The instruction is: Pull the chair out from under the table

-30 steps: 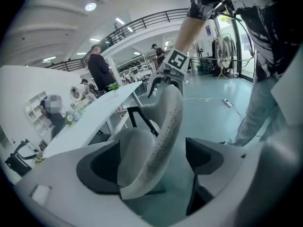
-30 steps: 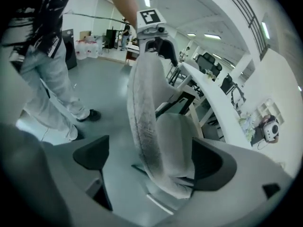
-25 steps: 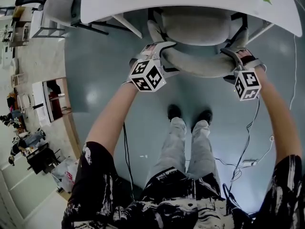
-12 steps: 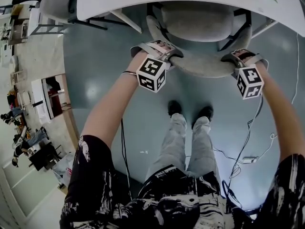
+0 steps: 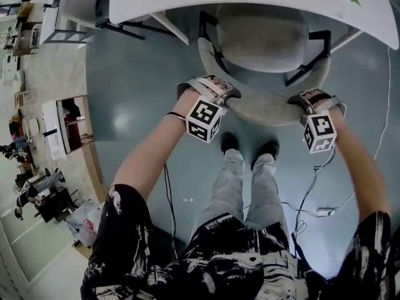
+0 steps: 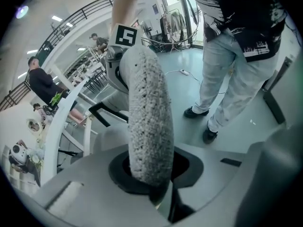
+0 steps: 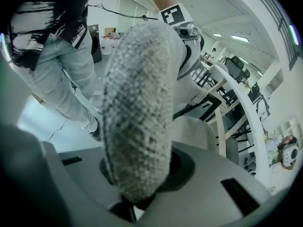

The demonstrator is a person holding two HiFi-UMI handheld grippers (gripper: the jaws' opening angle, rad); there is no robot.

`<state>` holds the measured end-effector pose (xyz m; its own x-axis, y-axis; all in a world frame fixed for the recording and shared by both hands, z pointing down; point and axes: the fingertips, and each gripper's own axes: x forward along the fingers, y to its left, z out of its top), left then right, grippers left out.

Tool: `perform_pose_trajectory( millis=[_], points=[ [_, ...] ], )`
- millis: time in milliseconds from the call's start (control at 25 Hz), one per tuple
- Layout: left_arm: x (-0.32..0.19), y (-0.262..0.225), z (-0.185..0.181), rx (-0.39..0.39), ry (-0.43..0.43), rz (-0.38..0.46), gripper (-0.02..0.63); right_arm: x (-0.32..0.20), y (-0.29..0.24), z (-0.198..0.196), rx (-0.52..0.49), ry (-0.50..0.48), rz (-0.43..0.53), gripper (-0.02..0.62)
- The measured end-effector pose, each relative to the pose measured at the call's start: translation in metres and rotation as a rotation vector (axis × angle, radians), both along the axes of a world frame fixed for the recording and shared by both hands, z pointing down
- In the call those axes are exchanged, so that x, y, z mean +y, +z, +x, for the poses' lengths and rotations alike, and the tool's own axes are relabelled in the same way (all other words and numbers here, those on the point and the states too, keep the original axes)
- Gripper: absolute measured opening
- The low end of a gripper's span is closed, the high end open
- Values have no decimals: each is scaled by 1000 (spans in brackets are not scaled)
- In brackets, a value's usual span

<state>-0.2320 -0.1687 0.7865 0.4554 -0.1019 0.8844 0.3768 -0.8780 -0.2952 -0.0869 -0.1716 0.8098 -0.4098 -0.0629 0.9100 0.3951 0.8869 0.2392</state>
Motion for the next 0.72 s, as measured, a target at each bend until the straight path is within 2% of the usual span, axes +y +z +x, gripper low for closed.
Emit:
perform_pose_trajectory(
  millis=[360, 720],
  points=[
    [121, 1, 14, 3, 1, -15, 54, 115, 1, 17, 11, -8, 4, 58],
    [174, -7, 19, 12, -24, -32, 55, 173, -4, 18, 9, -8, -2, 58]
  ],
)
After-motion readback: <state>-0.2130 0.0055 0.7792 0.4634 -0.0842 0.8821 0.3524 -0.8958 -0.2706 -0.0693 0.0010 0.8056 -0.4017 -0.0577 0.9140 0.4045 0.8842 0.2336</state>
